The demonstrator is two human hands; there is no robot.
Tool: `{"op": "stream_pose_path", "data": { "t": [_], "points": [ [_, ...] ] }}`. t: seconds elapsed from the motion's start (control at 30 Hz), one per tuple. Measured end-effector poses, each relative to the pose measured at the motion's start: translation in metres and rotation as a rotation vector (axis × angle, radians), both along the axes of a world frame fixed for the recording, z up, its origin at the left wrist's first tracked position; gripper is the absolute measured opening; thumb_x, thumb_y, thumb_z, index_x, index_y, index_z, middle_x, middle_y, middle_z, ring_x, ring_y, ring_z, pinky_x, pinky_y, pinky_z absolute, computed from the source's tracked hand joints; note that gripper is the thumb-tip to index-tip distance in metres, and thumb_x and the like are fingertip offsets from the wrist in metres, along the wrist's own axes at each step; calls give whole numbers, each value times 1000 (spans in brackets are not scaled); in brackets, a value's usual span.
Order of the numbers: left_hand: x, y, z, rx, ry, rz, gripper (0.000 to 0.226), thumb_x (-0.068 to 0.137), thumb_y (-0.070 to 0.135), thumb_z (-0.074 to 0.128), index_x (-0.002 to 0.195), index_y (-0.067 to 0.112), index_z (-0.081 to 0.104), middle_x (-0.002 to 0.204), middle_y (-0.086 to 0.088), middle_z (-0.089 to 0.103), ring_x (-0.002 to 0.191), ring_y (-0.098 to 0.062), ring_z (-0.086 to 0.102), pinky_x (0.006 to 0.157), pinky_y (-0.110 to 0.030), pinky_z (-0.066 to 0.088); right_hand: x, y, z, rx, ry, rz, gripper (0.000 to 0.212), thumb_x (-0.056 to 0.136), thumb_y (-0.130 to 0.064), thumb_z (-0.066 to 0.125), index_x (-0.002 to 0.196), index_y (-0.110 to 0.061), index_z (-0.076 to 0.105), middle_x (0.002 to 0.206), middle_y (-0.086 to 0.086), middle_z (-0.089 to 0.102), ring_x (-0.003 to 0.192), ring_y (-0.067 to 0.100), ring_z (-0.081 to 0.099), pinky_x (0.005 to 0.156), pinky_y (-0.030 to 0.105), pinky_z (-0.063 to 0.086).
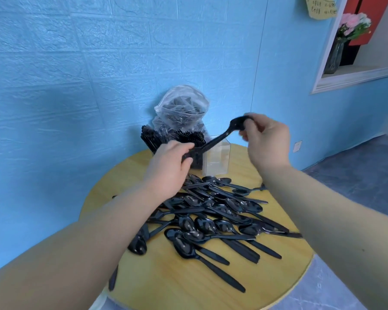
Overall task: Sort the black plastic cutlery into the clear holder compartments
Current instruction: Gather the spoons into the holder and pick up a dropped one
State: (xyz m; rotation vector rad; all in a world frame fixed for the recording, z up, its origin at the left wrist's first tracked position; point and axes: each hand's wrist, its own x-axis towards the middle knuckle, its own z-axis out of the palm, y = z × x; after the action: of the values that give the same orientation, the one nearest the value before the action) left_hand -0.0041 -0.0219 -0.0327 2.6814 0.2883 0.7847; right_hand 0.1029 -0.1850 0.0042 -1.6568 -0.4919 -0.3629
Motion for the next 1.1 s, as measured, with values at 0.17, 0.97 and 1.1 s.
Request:
{"op": "stream_pose_path", "data": {
  "t": [0.17, 0.97, 1.1],
  "points": [
    [25, 25, -6, 115, 72, 102, 39, 98, 17, 45, 136, 22, 49, 134, -1, 44, 123, -18, 39, 94, -26, 35, 46, 10, 5, -172, -303, -81, 25, 94, -9, 50, 107, -9, 71, 92, 14, 68, 89, 28, 64, 80, 34, 48],
    [64, 43, -30, 78, 132, 170, 39, 94, 9, 46, 133, 15, 49, 129, -10, 45, 107, -26, 51, 87, -35, 46, 80, 56, -66, -805, -299, 145, 34, 98, -20, 45, 131, -23, 54, 113, 4, 59, 106, 23, 55, 84, 34, 45],
    [66, 45, -27, 53, 117, 164, 36, 91, 3, 50, 126, 11, 53, 122, -8, 44, 92, -21, 51, 77, -30, 44, 77, 59, -63, -776, -281, 139, 32, 98, -16, 44, 125, -22, 60, 111, 6, 60, 101, 24, 58, 85, 36, 47]
  ]
}}
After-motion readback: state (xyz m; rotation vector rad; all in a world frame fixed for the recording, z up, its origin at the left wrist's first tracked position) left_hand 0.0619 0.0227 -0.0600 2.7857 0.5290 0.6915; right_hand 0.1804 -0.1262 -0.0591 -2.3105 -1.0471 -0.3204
